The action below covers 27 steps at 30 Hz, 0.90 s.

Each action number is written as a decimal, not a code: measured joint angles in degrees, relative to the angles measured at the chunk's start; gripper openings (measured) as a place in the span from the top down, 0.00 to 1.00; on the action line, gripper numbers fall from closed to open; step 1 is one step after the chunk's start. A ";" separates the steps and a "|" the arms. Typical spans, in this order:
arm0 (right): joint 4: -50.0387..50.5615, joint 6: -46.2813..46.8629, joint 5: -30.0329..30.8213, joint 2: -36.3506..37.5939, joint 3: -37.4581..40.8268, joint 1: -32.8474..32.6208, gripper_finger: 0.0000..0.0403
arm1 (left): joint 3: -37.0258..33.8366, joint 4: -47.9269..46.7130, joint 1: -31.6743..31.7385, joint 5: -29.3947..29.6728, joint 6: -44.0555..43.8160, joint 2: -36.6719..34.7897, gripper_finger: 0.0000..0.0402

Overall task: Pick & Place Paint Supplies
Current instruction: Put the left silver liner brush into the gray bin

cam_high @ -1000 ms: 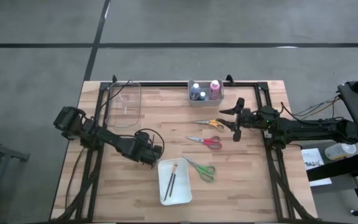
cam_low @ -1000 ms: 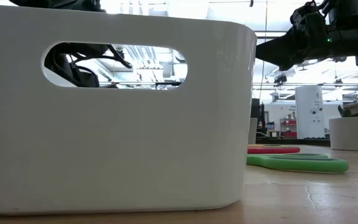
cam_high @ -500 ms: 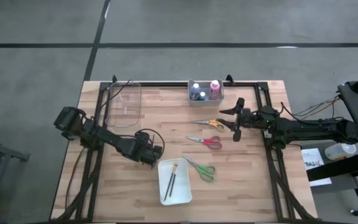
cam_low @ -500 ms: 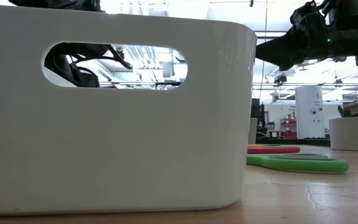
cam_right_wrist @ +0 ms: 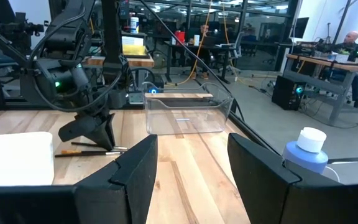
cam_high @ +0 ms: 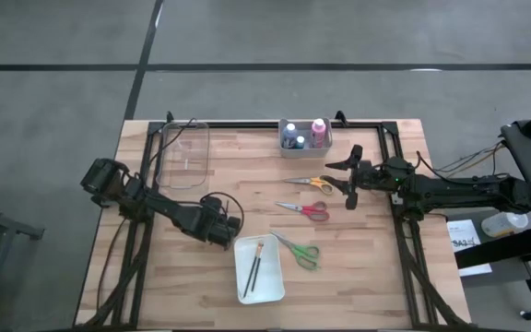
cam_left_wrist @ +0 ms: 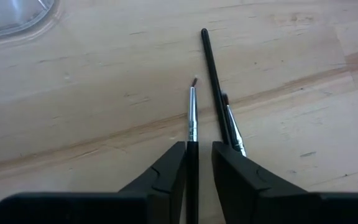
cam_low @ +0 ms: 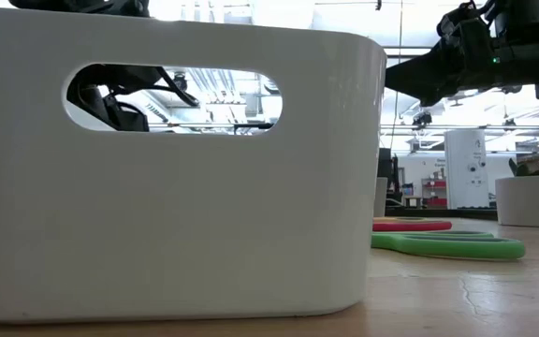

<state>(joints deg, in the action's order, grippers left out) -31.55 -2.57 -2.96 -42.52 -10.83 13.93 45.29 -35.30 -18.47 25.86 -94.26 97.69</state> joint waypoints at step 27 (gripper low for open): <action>0.00 0.00 0.00 0.00 0.00 -0.04 0.52 | -7.11 12.99 -1.35 14.68 -0.60 2.74 0.77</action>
<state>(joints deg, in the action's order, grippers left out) -31.55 -2.57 -2.96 -42.52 -10.83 13.89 38.17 -22.31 -19.82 40.54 -94.86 100.43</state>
